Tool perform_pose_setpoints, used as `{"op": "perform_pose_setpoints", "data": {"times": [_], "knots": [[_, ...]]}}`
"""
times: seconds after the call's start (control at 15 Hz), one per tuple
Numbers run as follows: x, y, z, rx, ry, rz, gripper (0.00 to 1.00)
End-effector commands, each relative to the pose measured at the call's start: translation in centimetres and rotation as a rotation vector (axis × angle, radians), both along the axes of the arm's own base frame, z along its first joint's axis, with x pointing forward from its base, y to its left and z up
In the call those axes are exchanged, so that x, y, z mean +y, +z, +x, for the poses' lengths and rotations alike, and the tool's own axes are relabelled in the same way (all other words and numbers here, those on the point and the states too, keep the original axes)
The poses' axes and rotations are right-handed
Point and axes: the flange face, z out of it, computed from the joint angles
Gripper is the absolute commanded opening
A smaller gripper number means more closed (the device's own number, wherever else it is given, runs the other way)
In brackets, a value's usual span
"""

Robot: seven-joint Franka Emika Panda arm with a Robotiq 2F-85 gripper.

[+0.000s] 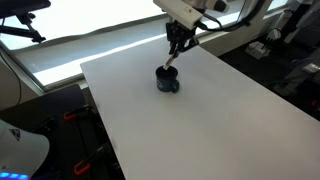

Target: Put the marker on the table

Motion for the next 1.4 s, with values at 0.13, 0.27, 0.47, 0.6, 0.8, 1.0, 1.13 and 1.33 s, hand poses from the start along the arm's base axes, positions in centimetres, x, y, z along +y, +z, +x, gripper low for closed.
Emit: {"op": "perform_pose_setpoints", "data": {"times": [0.13,0.27,0.47,0.6,0.8,1.0,1.13,1.33], "knots": [[-10.2,-1.5,-3.3,0.030,-0.185,0.188,0.04],[-12.9,-3.2,-4.3,0.044,-0.232,0.244,0.04],[-15.3,-5.5,-5.5,0.067,-0.273,0.306,0.04],[-15.9,-7.2,-5.7,0.077,-0.297,0.326,0.04],[-16.1,-10.1,-5.7,0.120,-0.335,0.355,0.04],[-16.1,-13.2,-5.5,0.174,-0.359,0.365,0.04],[-16.1,-14.9,-5.6,0.203,-0.368,0.365,0.04],[-16.4,-16.8,-5.5,0.233,-0.374,0.368,0.04]]}}
